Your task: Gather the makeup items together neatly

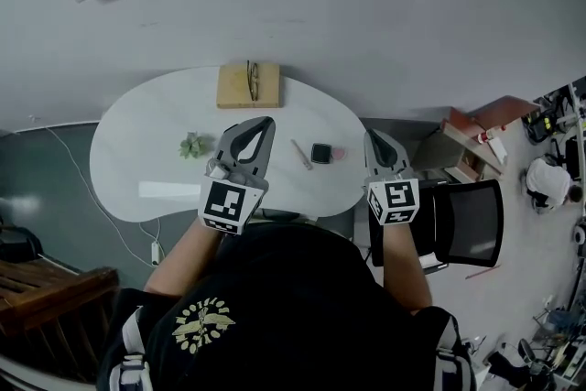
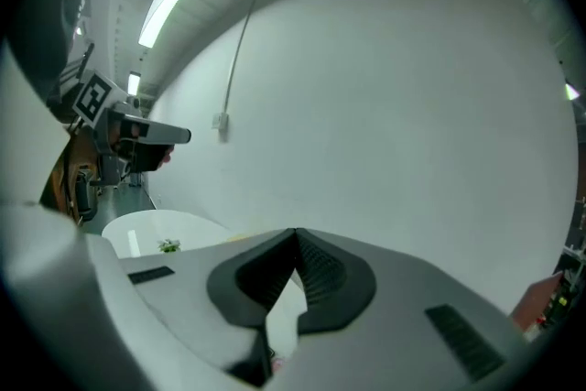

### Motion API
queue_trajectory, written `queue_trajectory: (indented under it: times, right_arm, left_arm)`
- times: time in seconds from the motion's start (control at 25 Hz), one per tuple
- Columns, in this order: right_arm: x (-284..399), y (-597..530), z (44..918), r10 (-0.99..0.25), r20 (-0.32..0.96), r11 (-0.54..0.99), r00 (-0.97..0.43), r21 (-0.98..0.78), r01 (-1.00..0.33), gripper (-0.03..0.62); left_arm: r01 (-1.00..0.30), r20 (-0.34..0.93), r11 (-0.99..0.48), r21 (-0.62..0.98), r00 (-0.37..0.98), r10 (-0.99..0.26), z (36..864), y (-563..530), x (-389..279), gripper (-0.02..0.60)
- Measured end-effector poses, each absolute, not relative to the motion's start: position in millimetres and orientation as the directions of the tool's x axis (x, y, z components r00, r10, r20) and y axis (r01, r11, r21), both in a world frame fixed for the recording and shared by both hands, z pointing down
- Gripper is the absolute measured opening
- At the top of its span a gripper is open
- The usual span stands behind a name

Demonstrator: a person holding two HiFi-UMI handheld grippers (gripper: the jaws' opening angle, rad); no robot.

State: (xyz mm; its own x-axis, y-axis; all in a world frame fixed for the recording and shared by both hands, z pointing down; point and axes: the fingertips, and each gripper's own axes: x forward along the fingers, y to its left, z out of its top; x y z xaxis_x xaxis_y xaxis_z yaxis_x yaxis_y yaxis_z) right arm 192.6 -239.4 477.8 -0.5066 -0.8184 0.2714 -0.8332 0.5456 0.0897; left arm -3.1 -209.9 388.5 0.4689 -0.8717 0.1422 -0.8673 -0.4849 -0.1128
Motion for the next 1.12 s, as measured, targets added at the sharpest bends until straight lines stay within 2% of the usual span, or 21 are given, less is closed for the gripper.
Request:
queue_trajectory:
  times: [0.2,0.32,0.8,1.12]
  right_arm:
    - [186.4,-227.4,411.0,-0.824,0.179,0.560,-0.537,0.116,-0.821,0.026]
    - [184.0,-220.5,393.5,-0.817,0.166,0.573,-0.553,0.124,-0.810,0.026]
    - [186.1,-212.4,406.0,-0.800,0.184,0.591,-0.571,0.082,-0.802,0.026]
    - [155.9,-204.7,398.0,-0.803,0.197,0.589,-0.562,0.119,-0.800,0.026]
  left_arm:
    - [-0.879,0.122,-0.459,-0.129,0.445,-0.887,370.0,-210.8,-5.1,0.012]
    - [-0.883,0.117,-0.451,-0.125,0.439,-0.891,367.4,-208.7,-2.7,0.012]
    - [-0.868,0.136,-0.469,-0.160,0.451,-0.882,370.1,-197.5,12.3,0.012]
    - [-0.863,0.117,-0.486,-0.140,0.473,-0.873,363.7,-191.6,-9.2,0.012]
